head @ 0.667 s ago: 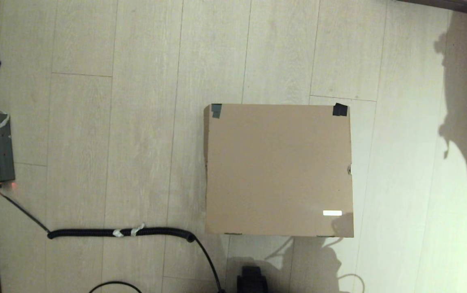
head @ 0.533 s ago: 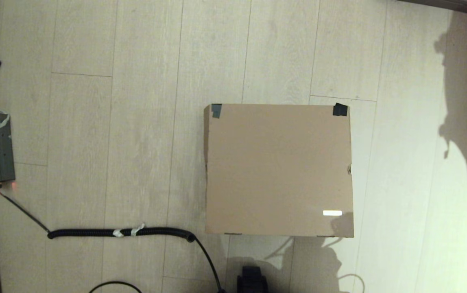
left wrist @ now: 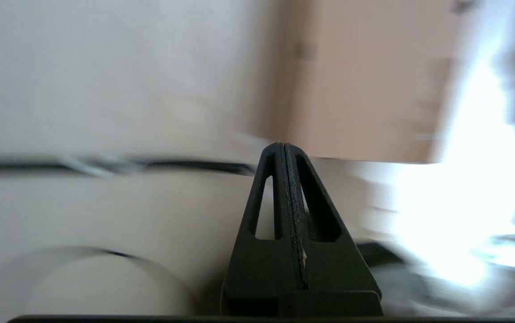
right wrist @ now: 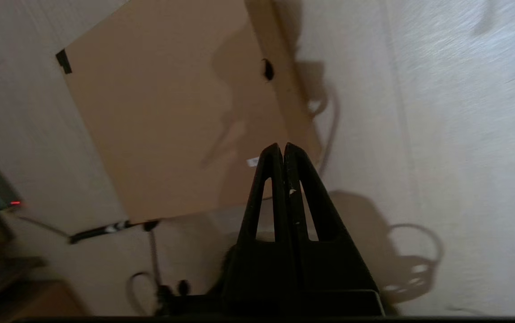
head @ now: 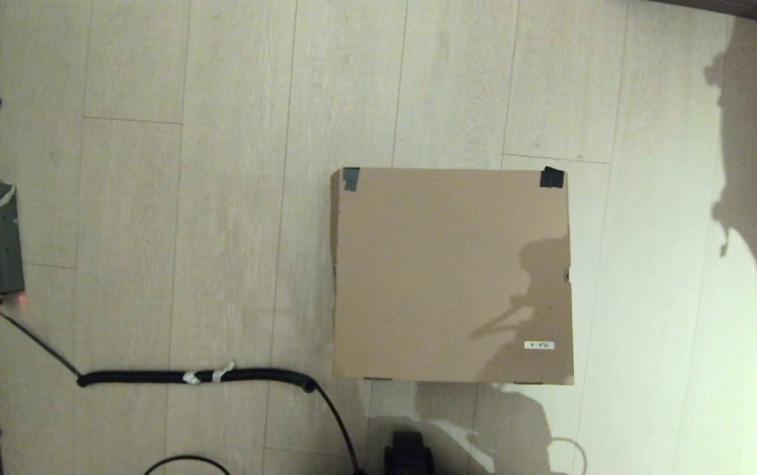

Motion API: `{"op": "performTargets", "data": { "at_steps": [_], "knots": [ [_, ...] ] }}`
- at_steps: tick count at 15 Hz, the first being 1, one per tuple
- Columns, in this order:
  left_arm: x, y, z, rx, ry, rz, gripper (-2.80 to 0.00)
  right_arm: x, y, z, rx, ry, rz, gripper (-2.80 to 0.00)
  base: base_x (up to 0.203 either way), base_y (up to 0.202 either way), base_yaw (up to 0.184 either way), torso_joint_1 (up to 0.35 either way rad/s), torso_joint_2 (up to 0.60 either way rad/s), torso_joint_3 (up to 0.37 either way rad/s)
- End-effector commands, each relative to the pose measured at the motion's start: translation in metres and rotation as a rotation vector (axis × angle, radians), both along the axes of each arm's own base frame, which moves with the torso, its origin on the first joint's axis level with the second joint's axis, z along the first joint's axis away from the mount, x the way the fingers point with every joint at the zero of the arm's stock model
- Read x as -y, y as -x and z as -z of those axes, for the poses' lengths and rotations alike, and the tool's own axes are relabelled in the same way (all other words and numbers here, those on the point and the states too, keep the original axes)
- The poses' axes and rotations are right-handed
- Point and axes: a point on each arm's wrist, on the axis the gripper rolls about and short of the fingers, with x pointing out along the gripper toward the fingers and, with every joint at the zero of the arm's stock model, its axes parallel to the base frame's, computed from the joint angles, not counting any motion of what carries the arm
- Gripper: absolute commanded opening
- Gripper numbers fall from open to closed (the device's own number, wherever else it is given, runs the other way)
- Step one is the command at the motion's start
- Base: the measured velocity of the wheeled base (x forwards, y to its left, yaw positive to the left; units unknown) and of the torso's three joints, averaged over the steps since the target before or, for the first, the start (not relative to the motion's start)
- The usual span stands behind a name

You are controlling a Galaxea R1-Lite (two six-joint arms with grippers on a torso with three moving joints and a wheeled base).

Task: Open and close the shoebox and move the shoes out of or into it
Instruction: Open the shoe box

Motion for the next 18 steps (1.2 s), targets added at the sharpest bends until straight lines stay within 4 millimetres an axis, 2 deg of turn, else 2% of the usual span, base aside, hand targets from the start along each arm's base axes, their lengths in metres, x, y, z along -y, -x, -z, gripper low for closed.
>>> {"op": "performTargets", "data": {
  "at_steps": [1, 2, 5, 7, 9, 11, 13, 15, 18],
  "knots": [
    [0.006, -0.059, -0.009, -0.265, 0.167, 0.126, -2.80, -0.001, -0.068, 0.012, -0.217, -0.071, -0.056, -2.80, 0.000, 0.000, 0.000, 0.000, 0.00, 0.000],
    [0.010, -0.080, -0.010, -0.328, 0.232, 0.207, -2.80, -0.002, -0.094, 0.018, -0.246, -0.103, -0.085, -2.80, 0.000, 0.000, 0.000, 0.000, 0.00, 0.000],
    [0.017, -0.134, -0.004, -0.427, 0.382, 0.350, -2.80, 0.000, -0.154, 0.036, -0.273, -0.179, -0.181, -2.80, 0.000, 0.000, 0.000, 0.000, 0.00, 0.000],
    [0.021, -0.170, 0.010, -0.486, 0.446, 0.401, -2.80, 0.011, -0.184, 0.046, -0.292, -0.236, -0.265, -2.80, 0.000, 0.000, 0.000, 0.000, 0.00, 0.000],
    [0.024, -0.206, 0.033, -0.531, 0.475, 0.419, -2.80, 0.030, -0.210, 0.055, -0.277, -0.256, -0.261, -2.80, 0.000, 0.000, 0.000, 0.000, 0.00, 0.000],
    [0.027, -0.237, 0.054, -0.543, 0.485, 0.428, -2.80, 0.048, -0.228, 0.067, -0.241, -0.254, -0.251, -2.80, 0.000, 0.000, 0.000, 0.000, 0.00, 0.000],
    [0.028, -0.262, 0.071, -0.531, 0.487, 0.435, -2.80, 0.053, -0.235, 0.080, -0.252, -0.262, -0.263, -2.80, 0.000, 0.000, 0.000, 0.000, 0.00, 0.000],
    [0.030, -0.282, 0.084, -0.527, 0.487, 0.440, -2.80, 0.051, -0.235, 0.084, -0.273, -0.283, -0.336, -2.80, 0.000, 0.000, 0.000, 0.000, 0.00, 0.000],
    [0.034, -0.312, 0.111, -0.554, 0.491, 0.440, -2.80, 0.037, -0.239, 0.108, -0.354, -0.301, -0.393, -2.80, 0.000, 0.000, 0.000, 0.000, 0.00, 0.000]
  ]
}}
